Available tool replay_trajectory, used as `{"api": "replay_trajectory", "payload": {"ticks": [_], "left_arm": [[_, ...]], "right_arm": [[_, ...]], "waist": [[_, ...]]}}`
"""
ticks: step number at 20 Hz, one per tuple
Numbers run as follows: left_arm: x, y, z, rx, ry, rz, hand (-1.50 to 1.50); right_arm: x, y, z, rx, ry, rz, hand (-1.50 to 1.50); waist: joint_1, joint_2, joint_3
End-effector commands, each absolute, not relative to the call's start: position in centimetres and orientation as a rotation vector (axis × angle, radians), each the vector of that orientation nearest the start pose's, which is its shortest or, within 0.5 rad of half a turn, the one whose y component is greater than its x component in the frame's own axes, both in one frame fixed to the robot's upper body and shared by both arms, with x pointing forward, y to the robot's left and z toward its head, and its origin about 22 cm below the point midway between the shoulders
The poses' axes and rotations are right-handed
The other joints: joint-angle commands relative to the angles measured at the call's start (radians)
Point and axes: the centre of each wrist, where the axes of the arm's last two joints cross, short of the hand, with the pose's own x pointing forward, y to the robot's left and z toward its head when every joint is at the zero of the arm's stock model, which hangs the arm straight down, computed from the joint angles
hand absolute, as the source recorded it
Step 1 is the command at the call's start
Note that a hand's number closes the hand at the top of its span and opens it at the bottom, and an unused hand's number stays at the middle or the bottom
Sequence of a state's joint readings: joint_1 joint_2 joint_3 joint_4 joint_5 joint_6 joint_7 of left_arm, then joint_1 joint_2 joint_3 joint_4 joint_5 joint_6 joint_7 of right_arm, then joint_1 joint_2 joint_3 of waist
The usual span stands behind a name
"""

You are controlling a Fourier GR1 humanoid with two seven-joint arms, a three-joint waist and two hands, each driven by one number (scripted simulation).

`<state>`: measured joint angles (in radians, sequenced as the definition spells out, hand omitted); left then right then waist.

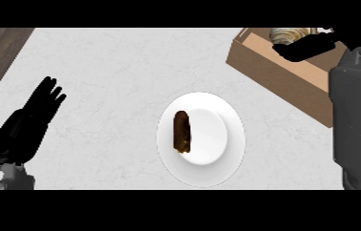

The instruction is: Pick the cupcake from the plate and place it in the cardboard box

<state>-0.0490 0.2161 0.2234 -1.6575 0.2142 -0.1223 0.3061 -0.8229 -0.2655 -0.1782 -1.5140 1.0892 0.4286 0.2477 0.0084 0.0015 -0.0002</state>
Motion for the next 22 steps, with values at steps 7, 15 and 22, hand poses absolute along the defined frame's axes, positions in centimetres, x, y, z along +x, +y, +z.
{"api": "replay_trajectory", "payload": {"ticks": [7,15,22], "left_arm": [[25.6,32.1,4.8,0.038,-1.454,0.048,0.00],[24.8,29.8,5.5,0.004,-1.445,0.028,0.00],[25.0,31.8,6.7,0.026,-1.444,0.037,0.00]], "right_arm": [[40.8,-25.2,18.8,-1.139,-1.542,0.935,1.50],[42.0,-27.6,12.2,-0.968,-1.307,0.959,1.50],[42.5,-31.7,10.9,-0.864,-1.321,0.951,-1.50]], "waist": [[0.003,0.003,0.000],[0.015,0.005,0.001],[0.010,0.004,0.001]]}}
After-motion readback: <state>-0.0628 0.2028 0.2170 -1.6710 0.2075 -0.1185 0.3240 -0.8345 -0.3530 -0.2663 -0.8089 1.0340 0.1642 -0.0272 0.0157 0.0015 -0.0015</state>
